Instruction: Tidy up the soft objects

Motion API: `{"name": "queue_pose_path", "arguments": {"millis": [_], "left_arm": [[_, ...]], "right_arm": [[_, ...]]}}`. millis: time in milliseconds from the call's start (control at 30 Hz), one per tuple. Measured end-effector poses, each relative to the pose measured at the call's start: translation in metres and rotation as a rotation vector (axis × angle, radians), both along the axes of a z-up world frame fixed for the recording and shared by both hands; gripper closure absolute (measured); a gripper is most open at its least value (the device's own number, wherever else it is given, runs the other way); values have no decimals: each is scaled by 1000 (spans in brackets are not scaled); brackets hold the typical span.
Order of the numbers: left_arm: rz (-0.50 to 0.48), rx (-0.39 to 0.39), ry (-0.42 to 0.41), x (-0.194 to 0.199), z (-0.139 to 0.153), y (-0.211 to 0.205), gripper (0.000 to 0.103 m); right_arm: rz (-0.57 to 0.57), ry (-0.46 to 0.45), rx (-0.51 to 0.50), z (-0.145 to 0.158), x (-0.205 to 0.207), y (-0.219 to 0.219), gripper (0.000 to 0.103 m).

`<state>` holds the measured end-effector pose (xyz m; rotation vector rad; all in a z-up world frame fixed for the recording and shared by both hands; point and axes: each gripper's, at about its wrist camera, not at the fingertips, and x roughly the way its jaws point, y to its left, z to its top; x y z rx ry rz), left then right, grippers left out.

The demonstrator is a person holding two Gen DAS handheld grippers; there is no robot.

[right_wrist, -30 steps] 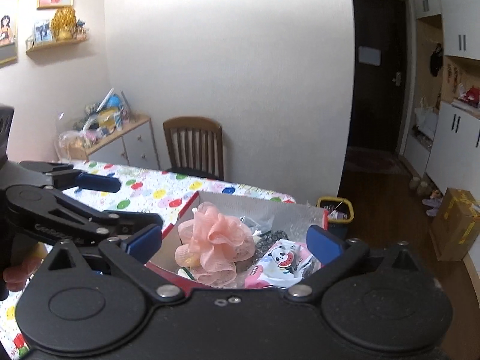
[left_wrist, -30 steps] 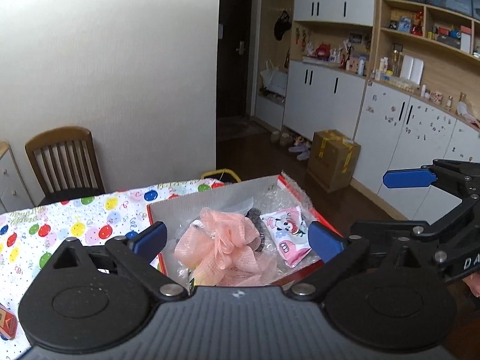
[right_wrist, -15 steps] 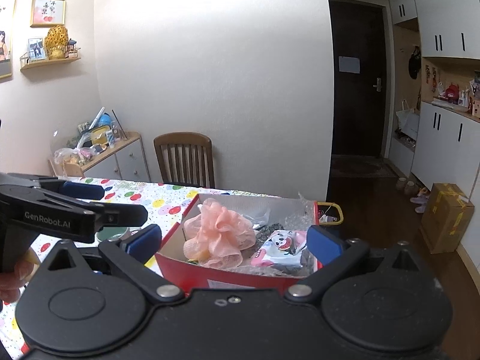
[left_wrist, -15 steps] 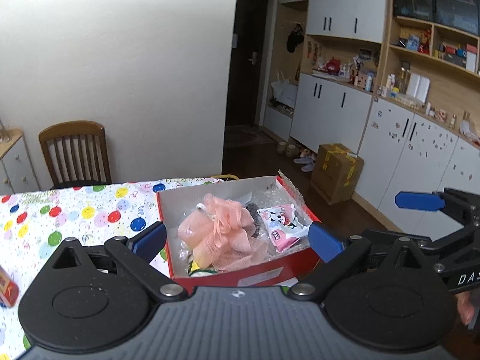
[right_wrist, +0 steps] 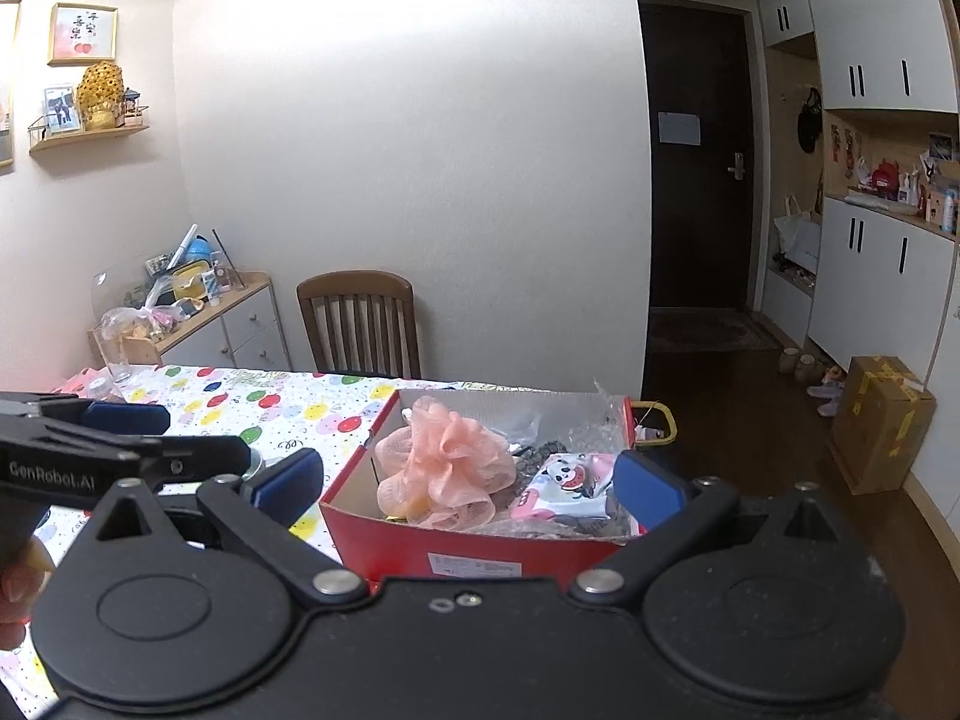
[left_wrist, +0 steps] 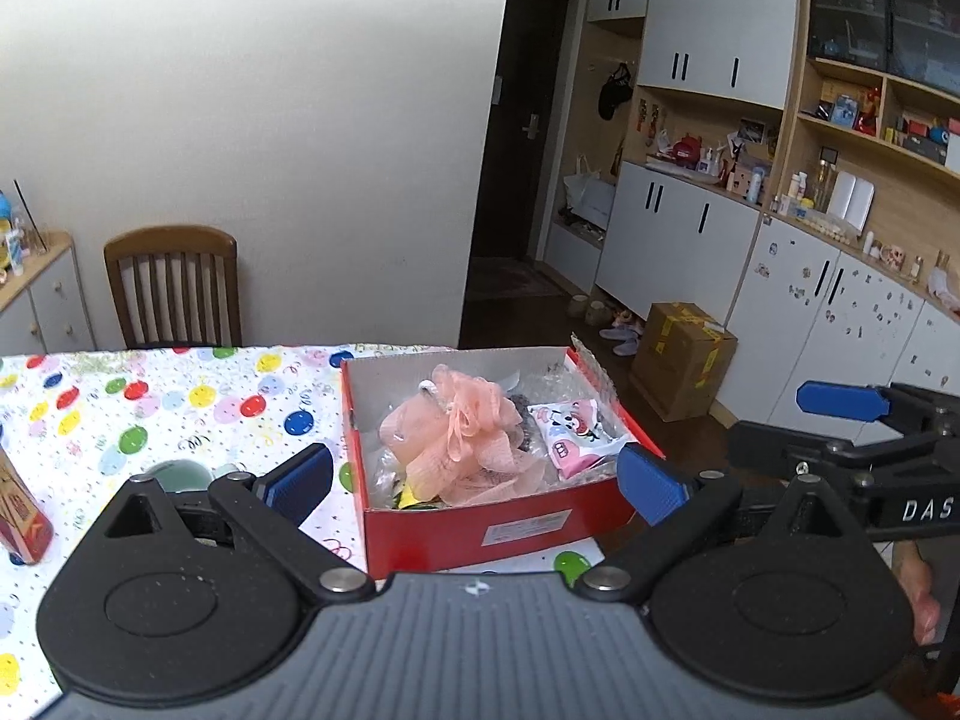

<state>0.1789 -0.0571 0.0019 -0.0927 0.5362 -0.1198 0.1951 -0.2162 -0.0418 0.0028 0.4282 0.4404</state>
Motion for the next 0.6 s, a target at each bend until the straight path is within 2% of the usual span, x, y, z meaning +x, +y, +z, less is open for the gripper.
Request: {"name": "queue_pose_path", "arguments": {"millis": [167,600], "left_arm": [[-13,18,-14,-8,0,-4,1],[-26,19,-20,-10,3,-3,1]], "right_arm": [[-10,-21,8,1,-5,2,0],[-6,-3,13,-1,-6,6,0]]}}
